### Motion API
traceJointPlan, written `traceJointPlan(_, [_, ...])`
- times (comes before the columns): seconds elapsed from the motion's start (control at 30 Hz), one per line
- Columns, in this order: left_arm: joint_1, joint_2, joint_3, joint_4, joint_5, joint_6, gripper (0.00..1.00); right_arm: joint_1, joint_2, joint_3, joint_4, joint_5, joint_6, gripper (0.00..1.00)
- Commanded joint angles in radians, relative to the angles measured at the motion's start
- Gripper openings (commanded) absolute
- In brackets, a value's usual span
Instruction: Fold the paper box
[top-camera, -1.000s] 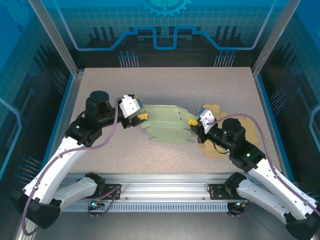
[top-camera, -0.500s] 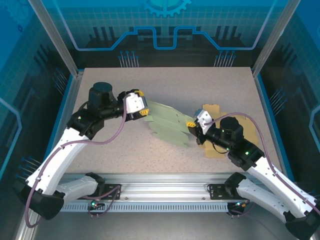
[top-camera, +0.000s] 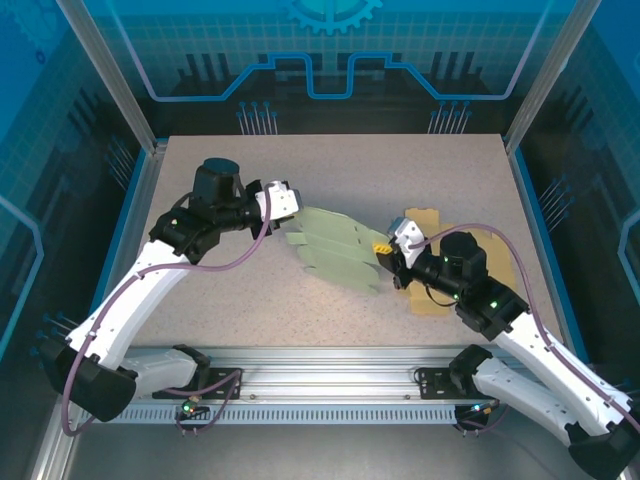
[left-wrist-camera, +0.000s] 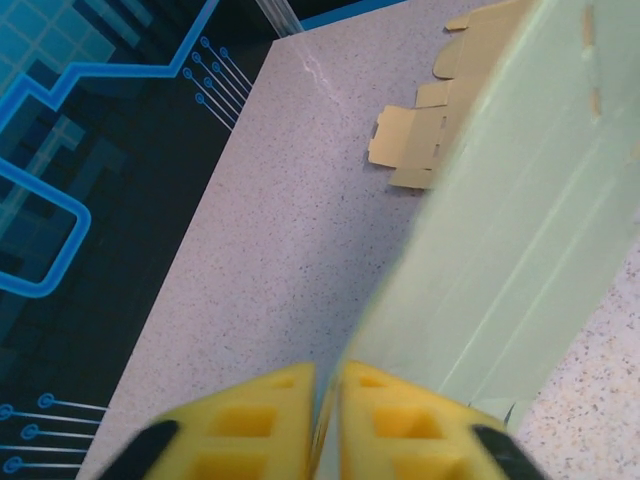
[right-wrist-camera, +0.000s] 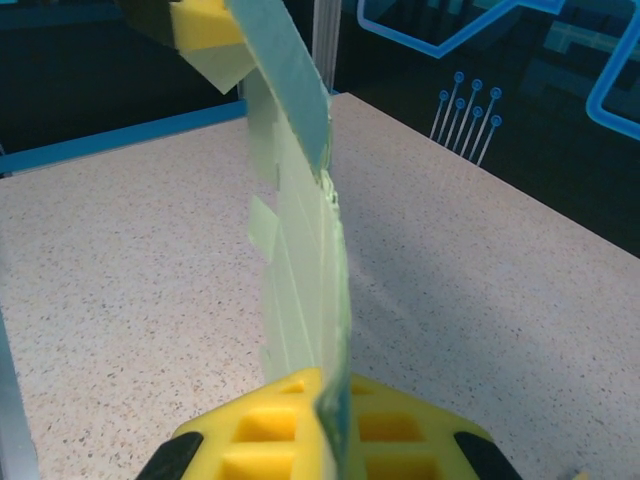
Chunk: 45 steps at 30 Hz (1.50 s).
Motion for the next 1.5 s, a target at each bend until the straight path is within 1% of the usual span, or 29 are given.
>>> traceJointPlan(0.0, [0.001, 0.001, 0.015, -0.024, 0.011, -0.017, 0.09, -0.033, 0.043, 0.058, -0.014, 0.006, 0.062, 0.0])
traceJointPlan(0.1, [-0.001, 0.004, 0.032, -0.026, -0.004, -0.067, 0.01, -0.083, 0.12, 0.116, -0.066, -0.015, 0.127, 0.0])
traceJointPlan(0.13, [0.0, 0.012, 0.051, -0.036, -0.014, -0.088, 0.0, -0.101, 0.151, 0.141, -0.083, -0.039, 0.153, 0.0])
traceJointPlan(0.2, [-0.002, 0.042, 0.102, -0.099, -0.018, -0.119, 0.0, -0.133, 0.21, 0.194, -0.11, -0.08, 0.196, 0.0])
traceJointPlan(0.27, [-0.001, 0.088, 0.171, -0.181, -0.023, -0.138, 0.0, -0.16, 0.275, 0.24, -0.143, -0.093, 0.245, 0.0])
traceJointPlan(0.37, [-0.002, 0.171, 0.235, -0.263, -0.074, -0.147, 0.0, -0.208, 0.371, 0.297, -0.193, -0.108, 0.298, 0.03])
traceJointPlan(0.47, [-0.002, 0.254, 0.253, -0.277, -0.155, -0.155, 0.0, -0.262, 0.446, 0.322, -0.209, -0.152, 0.342, 0.14])
traceJointPlan(0.53, [-0.001, 0.301, 0.255, -0.27, -0.181, -0.151, 0.0, -0.29, 0.484, 0.329, -0.212, -0.168, 0.366, 0.27])
traceJointPlan(0.57, [-0.002, 0.318, 0.253, -0.257, -0.187, -0.151, 0.0, -0.3, 0.498, 0.332, -0.213, -0.169, 0.373, 0.29])
traceJointPlan(0.67, [-0.001, 0.363, 0.248, -0.184, -0.217, -0.154, 0.0, -0.328, 0.539, 0.349, -0.229, -0.166, 0.387, 0.4])
traceJointPlan(0.77, [-0.001, 0.381, 0.214, -0.061, -0.236, -0.156, 0.0, -0.348, 0.56, 0.362, -0.234, -0.16, 0.4, 0.48])
traceJointPlan(0.83, [-0.006, 0.378, 0.162, 0.042, -0.245, -0.145, 0.0, -0.361, 0.562, 0.364, -0.233, -0.145, 0.415, 0.53])
traceJointPlan(0.97, [-0.021, 0.356, 0.031, 0.257, -0.322, -0.114, 0.0, -0.388, 0.548, 0.361, -0.239, -0.104, 0.475, 0.53])
traceJointPlan(1.1, [-0.062, 0.335, -0.105, 0.43, -0.409, -0.058, 0.0, -0.425, 0.527, 0.361, -0.257, -0.091, 0.538, 0.54])
traceJointPlan(1.23, [-0.107, 0.302, -0.237, 0.614, -0.471, -0.028, 0.0, -0.429, 0.51, 0.362, -0.24, -0.09, 0.577, 0.56])
traceJointPlan(1.37, [-0.156, 0.292, -0.328, 0.768, -0.546, 0.018, 0.0, -0.427, 0.528, 0.391, -0.243, -0.146, 0.643, 0.57])
traceJointPlan(1.4, [-0.169, 0.296, -0.347, 0.809, -0.573, 0.032, 0.0, -0.422, 0.536, 0.398, -0.235, -0.174, 0.65, 0.57])
traceJointPlan(1.47, [-0.19, 0.308, -0.375, 0.869, -0.612, 0.052, 0.0, -0.4, 0.549, 0.414, -0.231, -0.186, 0.661, 0.57])
